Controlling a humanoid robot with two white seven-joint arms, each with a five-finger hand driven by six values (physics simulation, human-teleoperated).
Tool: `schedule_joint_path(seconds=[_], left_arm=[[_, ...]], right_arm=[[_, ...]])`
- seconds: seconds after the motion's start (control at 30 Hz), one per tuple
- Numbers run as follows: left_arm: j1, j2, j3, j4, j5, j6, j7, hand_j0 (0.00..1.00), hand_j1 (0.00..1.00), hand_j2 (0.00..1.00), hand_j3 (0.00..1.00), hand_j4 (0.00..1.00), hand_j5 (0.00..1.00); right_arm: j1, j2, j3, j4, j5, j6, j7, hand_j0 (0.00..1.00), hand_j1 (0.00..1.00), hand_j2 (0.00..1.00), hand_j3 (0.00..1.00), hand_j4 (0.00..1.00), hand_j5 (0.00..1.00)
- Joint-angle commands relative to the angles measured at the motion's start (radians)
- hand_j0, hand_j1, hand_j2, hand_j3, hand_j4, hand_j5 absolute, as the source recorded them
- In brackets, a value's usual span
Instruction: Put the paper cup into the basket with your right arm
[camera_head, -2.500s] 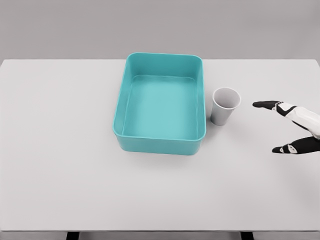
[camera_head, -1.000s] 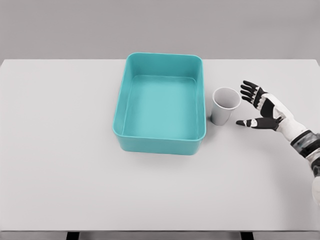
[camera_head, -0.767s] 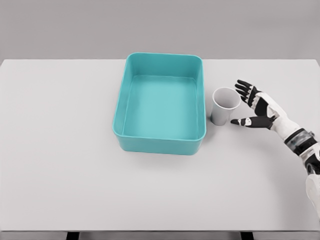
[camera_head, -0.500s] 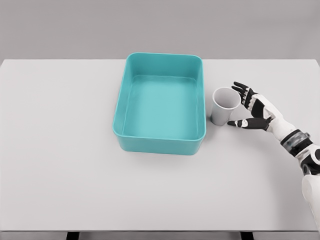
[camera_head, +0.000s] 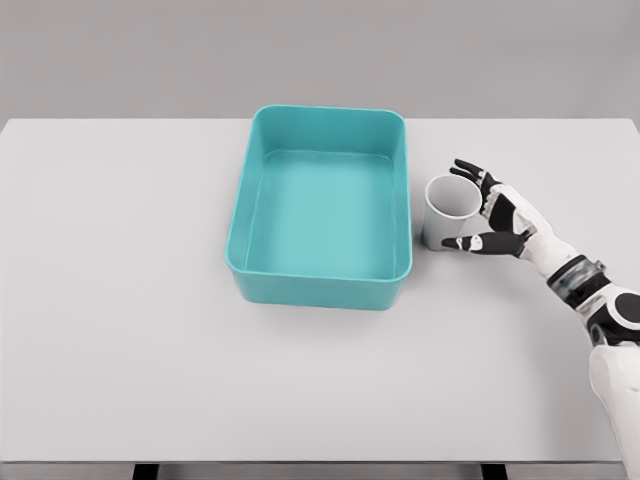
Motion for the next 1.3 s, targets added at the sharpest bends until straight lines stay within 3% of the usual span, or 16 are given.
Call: schedule_joint_path(seconds=[0.0, 0.9, 0.97, 1.03, 1.27], left_arm=[[0.000, 0.000, 0.000, 0.000, 0.000, 0.000, 0.001, 1.00, 1.00, 1.00, 1.00, 1.00, 1.00], [0.000, 0.000, 0.000, 0.000, 0.000, 0.000, 0.000, 1.00, 1.00, 1.00, 1.00, 1.00, 1.00], [0.000, 0.000, 0.000, 0.000, 0.000, 0.001, 0.000, 1.00, 1.00, 1.00, 1.00, 1.00, 1.00], [0.000, 0.000, 0.000, 0.001, 0.000, 0.000, 0.001, 1.00, 1.00, 1.00, 1.00, 1.00, 1.00], [0.000, 0.000, 0.000, 0.000, 0.000, 0.000, 0.000, 1.00, 1.00, 1.00, 1.00, 1.00, 1.00]], right_arm=[[-0.002, 0.002, 0.003, -0.001, -0.006, -0.001, 0.000, 1.00, 1.00, 1.00, 1.00, 1.00, 1.00], [-0.021, 0.020, 0.029, 0.000, 0.030, 0.002, 0.000, 1.00, 1.00, 1.00, 1.00, 1.00, 1.00], [-0.020, 0.019, 0.029, 0.000, 0.032, 0.002, 0.000, 0.99, 0.99, 0.99, 0.99, 0.99, 0.99], [-0.018, 0.020, 0.029, -0.003, 0.057, 0.004, 0.000, 0.89, 0.89, 0.89, 0.89, 0.89, 0.89], [-0.014, 0.020, 0.029, -0.006, 0.057, 0.004, 0.000, 0.84, 0.84, 0.84, 0.84, 0.84, 0.84]])
